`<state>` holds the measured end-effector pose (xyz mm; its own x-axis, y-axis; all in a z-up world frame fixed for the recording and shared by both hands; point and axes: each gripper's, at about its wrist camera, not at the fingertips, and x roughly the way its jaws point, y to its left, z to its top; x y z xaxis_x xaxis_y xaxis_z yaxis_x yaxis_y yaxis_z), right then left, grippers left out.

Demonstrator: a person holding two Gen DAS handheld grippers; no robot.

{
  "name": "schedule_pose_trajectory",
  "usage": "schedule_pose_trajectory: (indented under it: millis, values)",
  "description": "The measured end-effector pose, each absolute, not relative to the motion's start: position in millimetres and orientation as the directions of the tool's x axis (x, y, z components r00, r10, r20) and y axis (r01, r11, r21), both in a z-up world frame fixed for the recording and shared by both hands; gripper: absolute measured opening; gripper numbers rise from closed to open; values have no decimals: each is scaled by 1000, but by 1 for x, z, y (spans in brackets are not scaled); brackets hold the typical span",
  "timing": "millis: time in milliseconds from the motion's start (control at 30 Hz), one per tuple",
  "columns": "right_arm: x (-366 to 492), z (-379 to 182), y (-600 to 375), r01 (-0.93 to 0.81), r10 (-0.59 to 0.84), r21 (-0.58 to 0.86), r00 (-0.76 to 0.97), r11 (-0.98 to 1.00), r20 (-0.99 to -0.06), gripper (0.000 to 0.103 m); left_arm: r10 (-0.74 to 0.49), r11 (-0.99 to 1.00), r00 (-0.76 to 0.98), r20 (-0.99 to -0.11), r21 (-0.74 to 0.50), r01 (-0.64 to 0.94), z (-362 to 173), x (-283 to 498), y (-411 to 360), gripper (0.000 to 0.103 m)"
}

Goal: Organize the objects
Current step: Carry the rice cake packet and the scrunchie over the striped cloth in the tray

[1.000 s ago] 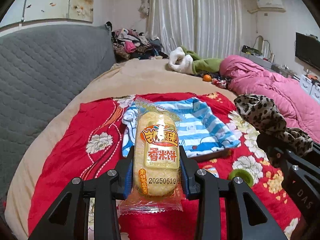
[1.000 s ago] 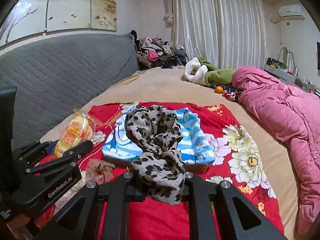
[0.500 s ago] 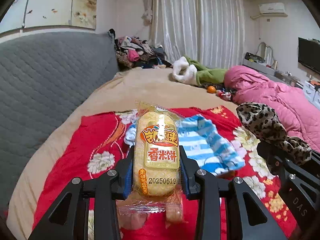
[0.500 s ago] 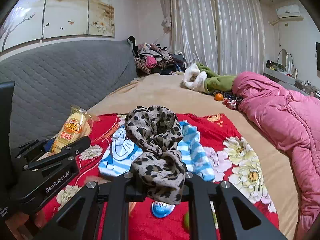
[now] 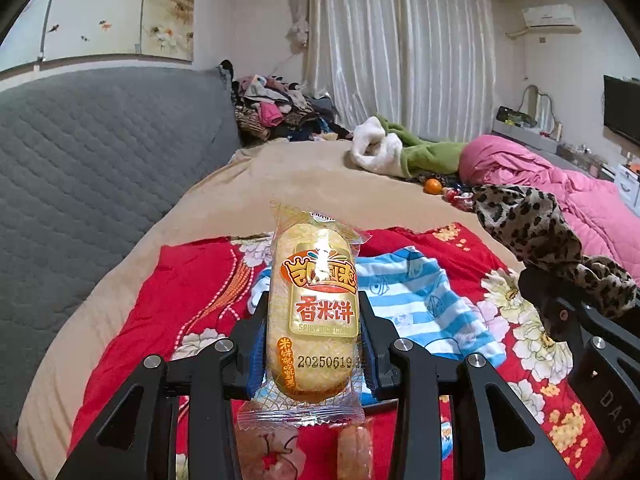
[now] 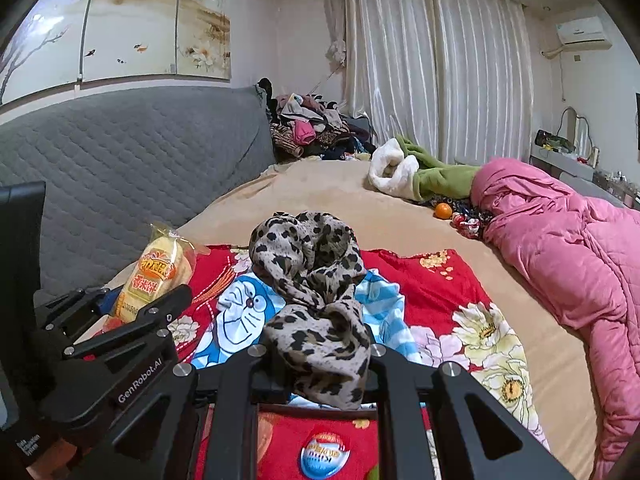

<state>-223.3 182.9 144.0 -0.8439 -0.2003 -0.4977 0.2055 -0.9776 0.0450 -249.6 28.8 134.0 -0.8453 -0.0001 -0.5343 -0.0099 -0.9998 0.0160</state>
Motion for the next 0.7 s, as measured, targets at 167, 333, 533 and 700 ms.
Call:
schedule_pose_trajectory:
  millis: [167, 333, 533, 700]
  values:
    - [-237, 139, 183, 202, -202, 55, -841, -978, -501, 16, -2, -1000, -842, -539, 16, -7, 128, -265, 30, 39]
    - [-253, 129, 182, 201, -208, 68, -835, -977, -509, 16, -4, -1000, -842, -539, 19, -7, 121, -279, 33, 39]
    - [-276, 119, 183, 195, -203, 71, -828, -978, -523, 16, -14, -1000, -831, -556, 30, -3, 108, -301, 37, 39]
    - [-298, 107, 186, 182, -192, 74, -816, -981, -545, 16, -15, -1000, -820, -572, 23, 2, 93, -320, 37, 39]
